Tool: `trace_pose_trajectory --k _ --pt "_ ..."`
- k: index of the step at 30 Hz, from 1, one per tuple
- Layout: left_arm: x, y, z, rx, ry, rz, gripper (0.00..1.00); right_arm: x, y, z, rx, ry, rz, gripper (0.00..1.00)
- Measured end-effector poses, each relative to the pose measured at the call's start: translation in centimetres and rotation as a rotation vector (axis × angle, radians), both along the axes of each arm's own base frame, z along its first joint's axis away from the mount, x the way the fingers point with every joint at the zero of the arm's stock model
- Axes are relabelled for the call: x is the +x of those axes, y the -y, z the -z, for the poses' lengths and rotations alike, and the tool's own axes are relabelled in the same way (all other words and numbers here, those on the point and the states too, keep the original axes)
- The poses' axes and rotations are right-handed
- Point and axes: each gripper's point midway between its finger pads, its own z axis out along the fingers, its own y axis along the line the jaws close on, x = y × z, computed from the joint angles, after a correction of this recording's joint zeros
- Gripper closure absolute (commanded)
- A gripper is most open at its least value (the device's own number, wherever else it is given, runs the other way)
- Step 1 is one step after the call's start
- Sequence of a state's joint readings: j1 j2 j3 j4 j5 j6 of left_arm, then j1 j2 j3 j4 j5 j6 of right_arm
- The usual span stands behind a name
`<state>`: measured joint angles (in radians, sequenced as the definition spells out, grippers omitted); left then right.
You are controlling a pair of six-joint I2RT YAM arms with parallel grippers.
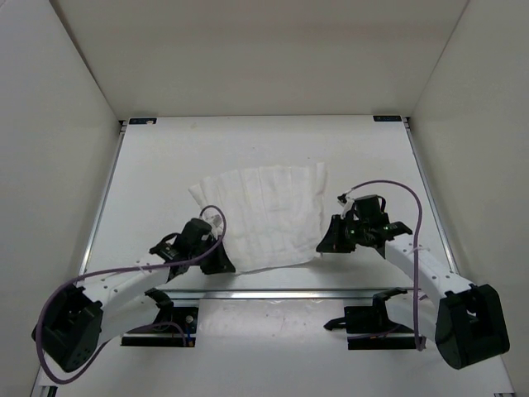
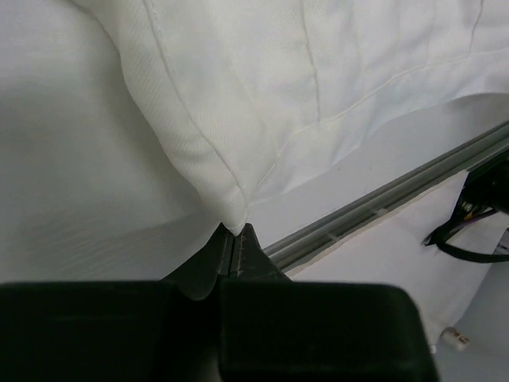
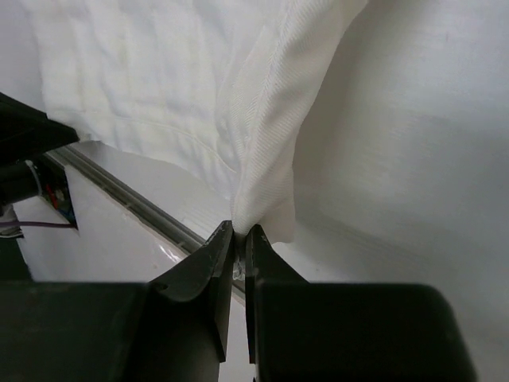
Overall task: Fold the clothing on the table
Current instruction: Fold the skirt
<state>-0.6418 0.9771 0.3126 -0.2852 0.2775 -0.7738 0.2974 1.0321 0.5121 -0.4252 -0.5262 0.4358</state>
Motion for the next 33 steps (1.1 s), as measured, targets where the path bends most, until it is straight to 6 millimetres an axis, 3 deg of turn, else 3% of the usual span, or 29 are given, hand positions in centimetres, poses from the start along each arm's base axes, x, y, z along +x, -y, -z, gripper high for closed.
trace_pose_trajectory --k 3,5,8,10,11,13,15,16,18,21,24,26,27,29,30,33 --pt "4.2 0.1 -2.5 0.023 0.039 -0.033 1.0 2.7 -0.2 -1.6 0.026 0.007 0.004 1.0" --pt "9.8 0.2 -5.9 0.042 0.099 -0.072 1.0 7.4 -0.5 -4.5 0.053 0.053 0.018 1.0" --pt "20.7 0.4 -13.3 0.071 0.269 -0.112 1.0 17.0 -1.1 -11.5 0.11 0.223 0.013 1.0" --pt "27.6 0.3 -19.3 0.088 0.403 -0.13 1.0 22.7 -1.5 -17.4 0.141 0.38 0.001 1.0" --pt "30.1 0.2 -22.1 0.094 0.46 -0.14 1.0 24.7 -1.6 -20.4 0.15 0.463 -0.006 1.0" --pt "33.7 -0.5 -27.8 0.101 0.6 -0.168 1.0 26.2 -1.3 -24.8 0.159 0.583 -0.011 1.0" --pt "32.7 -1.5 -30.4 0.113 0.677 -0.182 1.0 25.0 -1.0 -26.7 0.167 0.654 -0.021 1.0" --pt "31.1 -1.9 -30.4 0.117 0.68 -0.18 1.0 23.9 -0.9 -26.4 0.17 0.655 -0.026 1.0" --pt "27.0 -2.9 -28.5 0.125 0.662 -0.17 1.0 21.5 -0.4 -23.9 0.179 0.61 -0.026 1.0" --pt "21.3 -3.6 -22.3 0.129 0.567 -0.147 1.0 17.8 0.0 -16.7 0.186 0.448 -0.01 0.99" --pt "16.3 -3.6 -12.7 0.155 0.376 -0.111 1.0 13.3 0.0 -8.0 0.178 0.218 0.018 1.0" --pt "12.4 -3.8 -6.3 0.188 0.211 -0.085 1.0 9.6 0.0 -3.5 0.166 0.077 0.038 1.0" --pt "10.7 -4.0 -4.2 0.197 0.152 -0.077 1.0 7.8 -0.1 -2.0 0.164 0.024 0.043 1.0" --pt "7.4 -4.2 -1.4 0.202 0.059 -0.06 1.0 4.7 -0.2 -0.3 0.172 -0.046 0.052 1.0" --pt "6.3 -4.1 -0.9 0.197 0.044 -0.049 1.0 3.7 -0.1 0.0 0.174 -0.056 0.057 1.0" --pt "4.6 -3.5 -1.5 0.154 0.074 -0.032 1.0 2.2 0.3 -0.2 0.17 -0.035 0.078 0.99"
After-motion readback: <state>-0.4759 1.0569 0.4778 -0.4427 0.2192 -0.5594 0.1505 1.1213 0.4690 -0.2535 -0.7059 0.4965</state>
